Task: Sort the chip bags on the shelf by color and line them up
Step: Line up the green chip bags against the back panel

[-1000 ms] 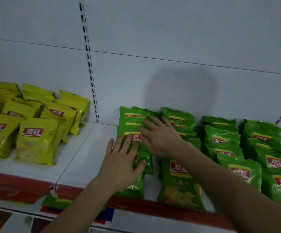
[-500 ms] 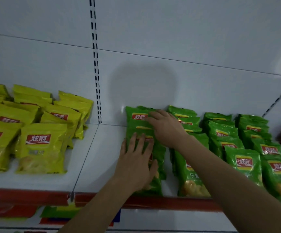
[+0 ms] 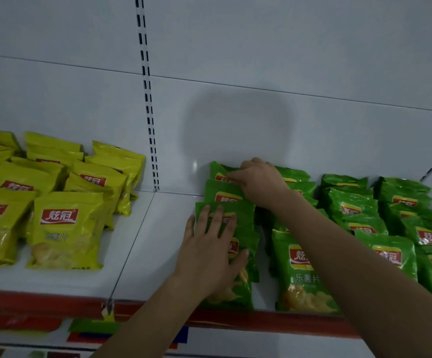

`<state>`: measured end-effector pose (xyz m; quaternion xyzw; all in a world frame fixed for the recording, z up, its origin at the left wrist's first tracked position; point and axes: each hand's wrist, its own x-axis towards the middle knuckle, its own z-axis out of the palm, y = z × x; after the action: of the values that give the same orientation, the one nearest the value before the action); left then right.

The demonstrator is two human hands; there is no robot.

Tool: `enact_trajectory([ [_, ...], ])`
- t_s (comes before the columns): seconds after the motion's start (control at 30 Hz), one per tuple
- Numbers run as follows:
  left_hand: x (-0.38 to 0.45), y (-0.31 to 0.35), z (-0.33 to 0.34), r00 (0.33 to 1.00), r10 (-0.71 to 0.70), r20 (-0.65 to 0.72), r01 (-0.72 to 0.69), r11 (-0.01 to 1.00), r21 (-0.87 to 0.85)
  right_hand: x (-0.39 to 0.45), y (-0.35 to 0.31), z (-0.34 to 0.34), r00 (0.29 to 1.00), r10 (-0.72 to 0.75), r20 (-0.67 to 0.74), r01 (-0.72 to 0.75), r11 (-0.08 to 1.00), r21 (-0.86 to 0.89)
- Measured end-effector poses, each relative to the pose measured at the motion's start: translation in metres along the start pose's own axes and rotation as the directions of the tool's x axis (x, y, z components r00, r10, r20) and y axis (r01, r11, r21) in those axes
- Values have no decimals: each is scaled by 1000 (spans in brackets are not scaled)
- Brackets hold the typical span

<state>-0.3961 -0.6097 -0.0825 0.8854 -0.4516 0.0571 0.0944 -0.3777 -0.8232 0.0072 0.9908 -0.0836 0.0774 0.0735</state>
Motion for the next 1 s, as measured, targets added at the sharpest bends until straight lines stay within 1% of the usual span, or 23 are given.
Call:
enact_trajectory([
  [0.07,-1,0,-2,1000,5,-4,-5,1000,3,1,7,-3,1000,4,7,-4,999,-33],
  [0.2,0,2,-4,1000,-10,2,10,1000,19,3,-1,3,997,-14,74,19,997,-71],
  [0.33,6,1,-7,1000,13,1,-13,1000,11,8,-8,3,998,57,40,-53,995,-79],
  [0.43,9,2,-4,999,34,18,-35,999,7,11,-12,5,995,79,54,-72,991,-115],
  [0.63,9,5,-2,999,53,5,-53,999,7,11,-11,12,997,40,64,-38,998,-45],
  [0.73,7,4,-5,999,42,-30,-43,999,-31,1,-4,14,999,30,15,-30,999,-12],
  [0.8,3,3,-6,998,21,-57,-24,998,-50,-12,-1,14,998,-7,-66,7,1000,-6],
  [0.9,-2,3,-5,996,-21,-86,19,999,-31,-37,1,15,974,-114,-197,118,993,7],
  [0.93,-2,4,-4,995,-33,-90,31,999,-31,-44,1,15,970,-142,-195,144,990,-2],
  [1.0,0,6,-2,994,-57,-89,53,998,-41,-54,1,15,981,-166,-95,162,985,-53],
])
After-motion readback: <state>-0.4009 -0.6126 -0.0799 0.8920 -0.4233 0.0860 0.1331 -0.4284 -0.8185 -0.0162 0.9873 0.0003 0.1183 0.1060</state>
